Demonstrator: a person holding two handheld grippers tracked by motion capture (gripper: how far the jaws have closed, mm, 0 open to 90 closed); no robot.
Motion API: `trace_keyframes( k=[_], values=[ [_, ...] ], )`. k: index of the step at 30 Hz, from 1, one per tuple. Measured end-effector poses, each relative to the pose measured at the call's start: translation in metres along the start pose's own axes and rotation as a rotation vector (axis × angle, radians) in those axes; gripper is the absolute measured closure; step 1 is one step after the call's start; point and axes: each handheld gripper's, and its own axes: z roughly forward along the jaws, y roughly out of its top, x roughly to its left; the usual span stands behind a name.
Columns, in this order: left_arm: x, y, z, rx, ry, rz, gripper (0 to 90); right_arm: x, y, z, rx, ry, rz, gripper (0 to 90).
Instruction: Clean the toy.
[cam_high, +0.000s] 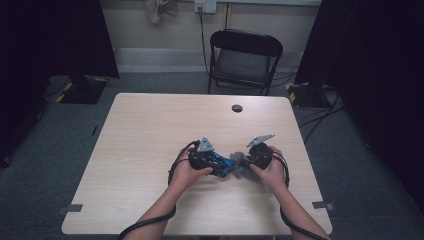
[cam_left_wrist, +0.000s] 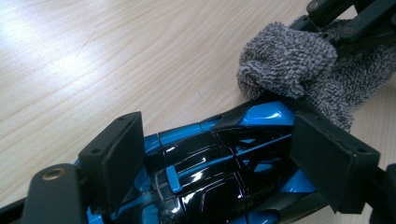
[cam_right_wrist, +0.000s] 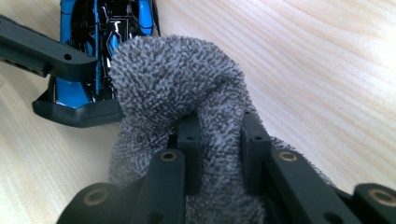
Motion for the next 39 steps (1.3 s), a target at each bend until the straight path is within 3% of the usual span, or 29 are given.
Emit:
trace_keyframes(
  k=[7,16,24,31,39],
  values=[
    [-0.001,0.0,0.0,-0.005,0.0,0.0,18.1,-0.004,0.003,0.0,-0.006,-0.03,-0.013,74.6],
    [-0.001,-0.001,0.001,-0.008,-0.004,0.002,18.1,-0.011,0.003,-0.009,-0.028,-0.045,0.005,74.5],
    [-0.002,-0.001,0.001,-0.011,-0.005,0.003,18.0,-0.015,-0.003,-0.027,-0.075,-0.019,0.022,74.5],
    [-0.002,-0.001,0.001,-0.012,-0.006,0.002,18.1,-0.008,-0.01,-0.037,-0.072,-0.016,-0.013,74.5],
    [-0.002,-0.002,0.001,-0.017,-0.008,-0.001,18.0,-0.002,-0.017,-0.052,-0.095,0.02,-0.005,74.5]
  ],
)
